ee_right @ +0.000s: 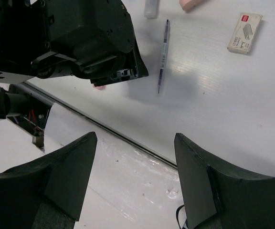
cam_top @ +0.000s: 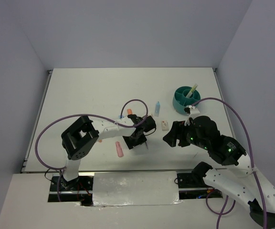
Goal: Sort the stationery into containers
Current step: Pick up the pen cap from the center of the board.
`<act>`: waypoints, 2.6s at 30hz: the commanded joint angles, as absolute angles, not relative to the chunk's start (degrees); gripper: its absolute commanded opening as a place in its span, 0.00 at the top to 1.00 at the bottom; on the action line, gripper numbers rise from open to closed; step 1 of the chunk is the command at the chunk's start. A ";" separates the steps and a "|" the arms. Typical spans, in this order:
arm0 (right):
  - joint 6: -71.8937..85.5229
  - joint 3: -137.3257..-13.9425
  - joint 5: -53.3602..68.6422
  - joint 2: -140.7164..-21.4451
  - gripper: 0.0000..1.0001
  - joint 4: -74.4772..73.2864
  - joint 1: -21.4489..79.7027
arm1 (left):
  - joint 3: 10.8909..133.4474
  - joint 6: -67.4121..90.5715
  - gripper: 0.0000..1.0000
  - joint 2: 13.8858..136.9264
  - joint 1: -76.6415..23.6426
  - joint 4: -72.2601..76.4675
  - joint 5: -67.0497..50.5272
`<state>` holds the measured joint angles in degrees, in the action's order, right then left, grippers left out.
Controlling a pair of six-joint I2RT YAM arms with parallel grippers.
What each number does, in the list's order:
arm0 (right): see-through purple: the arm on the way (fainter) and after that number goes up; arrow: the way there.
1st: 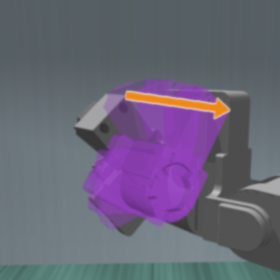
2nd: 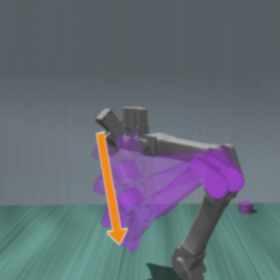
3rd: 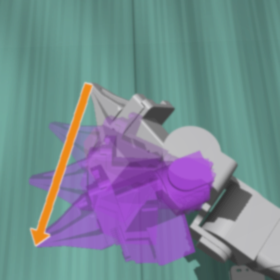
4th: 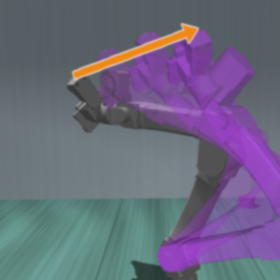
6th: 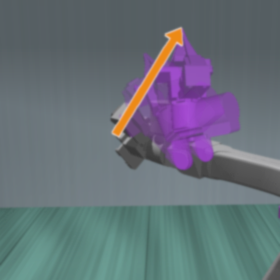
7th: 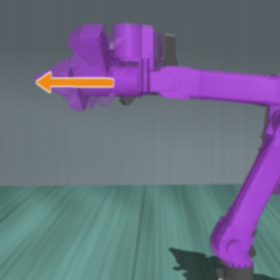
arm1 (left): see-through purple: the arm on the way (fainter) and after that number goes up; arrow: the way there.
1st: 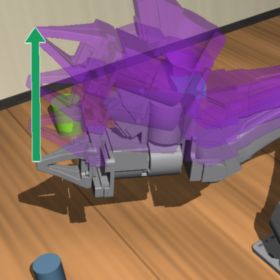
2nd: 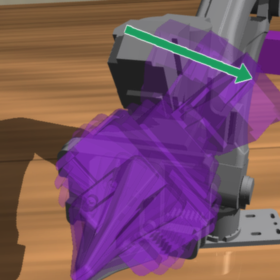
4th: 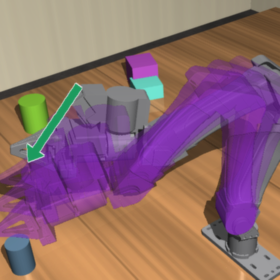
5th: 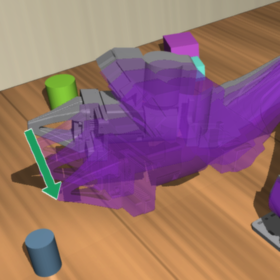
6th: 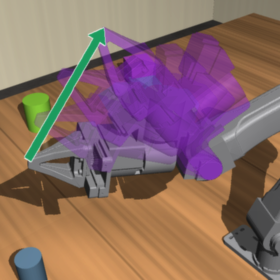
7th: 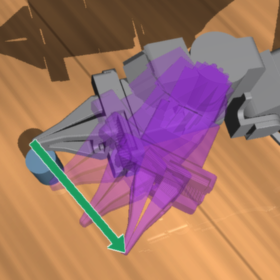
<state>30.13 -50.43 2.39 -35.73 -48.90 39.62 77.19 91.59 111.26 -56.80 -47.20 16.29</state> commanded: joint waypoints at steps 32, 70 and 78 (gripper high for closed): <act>29.36 -49.57 4.04 -35.42 0.26 -45.00 40.08 | 76.90 90.44 0.43 114.08 -54.84 -50.36 18.37; 30.06 -51.42 3.16 -37.35 0.26 -44.12 40.08 | 70.05 38.93 0.29 107.58 -56.69 -30.93 17.14; 29.71 -52.12 2.99 -37.88 0.26 -44.12 40.08 | 74.34 42.62 0.07 105.30 -56.69 -36.29 20.82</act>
<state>30.17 -49.52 3.66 -37.56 -46.83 39.62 71.24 39.99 107.37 -56.77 -31.94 17.89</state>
